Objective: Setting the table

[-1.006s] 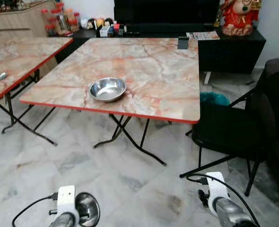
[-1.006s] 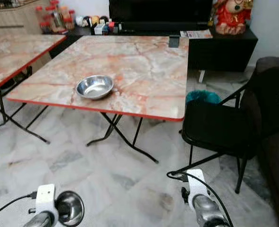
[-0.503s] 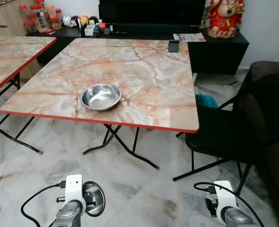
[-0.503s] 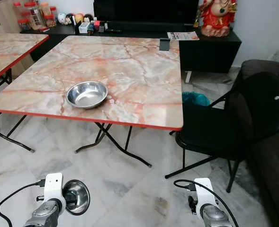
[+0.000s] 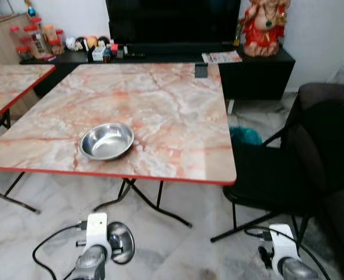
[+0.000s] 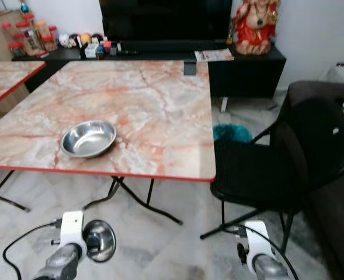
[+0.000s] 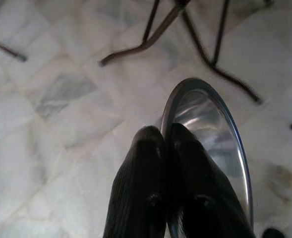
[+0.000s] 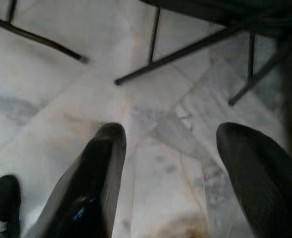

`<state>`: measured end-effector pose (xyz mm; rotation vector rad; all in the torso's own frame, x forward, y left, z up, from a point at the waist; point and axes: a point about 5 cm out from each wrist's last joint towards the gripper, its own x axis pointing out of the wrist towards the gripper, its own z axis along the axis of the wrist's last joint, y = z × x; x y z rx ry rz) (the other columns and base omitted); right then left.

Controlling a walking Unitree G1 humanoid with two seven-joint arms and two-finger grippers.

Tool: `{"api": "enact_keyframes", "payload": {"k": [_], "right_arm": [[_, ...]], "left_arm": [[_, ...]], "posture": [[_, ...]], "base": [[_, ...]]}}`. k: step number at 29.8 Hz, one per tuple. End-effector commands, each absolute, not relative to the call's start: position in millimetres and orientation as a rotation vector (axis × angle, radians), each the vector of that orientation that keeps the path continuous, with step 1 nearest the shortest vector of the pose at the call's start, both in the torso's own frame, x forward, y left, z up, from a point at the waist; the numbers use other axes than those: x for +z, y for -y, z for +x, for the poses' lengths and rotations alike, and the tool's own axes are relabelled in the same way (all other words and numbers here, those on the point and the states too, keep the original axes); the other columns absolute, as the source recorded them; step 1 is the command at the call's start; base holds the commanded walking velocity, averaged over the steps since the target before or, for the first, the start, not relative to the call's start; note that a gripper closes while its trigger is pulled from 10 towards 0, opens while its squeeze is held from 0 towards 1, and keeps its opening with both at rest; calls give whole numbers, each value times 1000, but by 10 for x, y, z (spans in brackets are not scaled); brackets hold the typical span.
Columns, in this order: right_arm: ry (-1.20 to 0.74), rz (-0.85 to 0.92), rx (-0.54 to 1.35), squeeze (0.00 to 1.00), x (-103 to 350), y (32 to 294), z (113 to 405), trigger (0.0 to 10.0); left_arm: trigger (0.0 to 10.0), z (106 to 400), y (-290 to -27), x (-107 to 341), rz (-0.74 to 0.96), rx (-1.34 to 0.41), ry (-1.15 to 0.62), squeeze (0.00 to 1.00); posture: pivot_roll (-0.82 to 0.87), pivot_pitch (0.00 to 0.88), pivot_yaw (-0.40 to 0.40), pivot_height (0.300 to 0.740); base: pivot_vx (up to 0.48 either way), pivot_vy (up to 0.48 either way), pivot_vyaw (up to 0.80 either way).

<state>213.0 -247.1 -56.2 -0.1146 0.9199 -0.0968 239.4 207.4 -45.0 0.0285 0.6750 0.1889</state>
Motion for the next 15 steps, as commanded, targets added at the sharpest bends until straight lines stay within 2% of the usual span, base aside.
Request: {"api": "enact_keyframes", "payload": {"k": [1,13,15], "right_arm": [[-915,-113,-98,0,-555,2479,2137,10000],[-912,-110,-95,0,-547,2434,2175,10000],[-906,-109,-88,0,-533,2389,2220,10000]], "left_arm": [[10000,2376,-2067,-466,33,187,-687,0],[10000,2398,-2128,-436,83,241,-676,0],[10000,2447,-2348,-316,106,391,-593,0]], "posture": [[-82,26,19,740],[-81,31,18,740],[-75,34,14,740]], "base": [[0,0,0],[0,0,0],[0,0,0]]}}
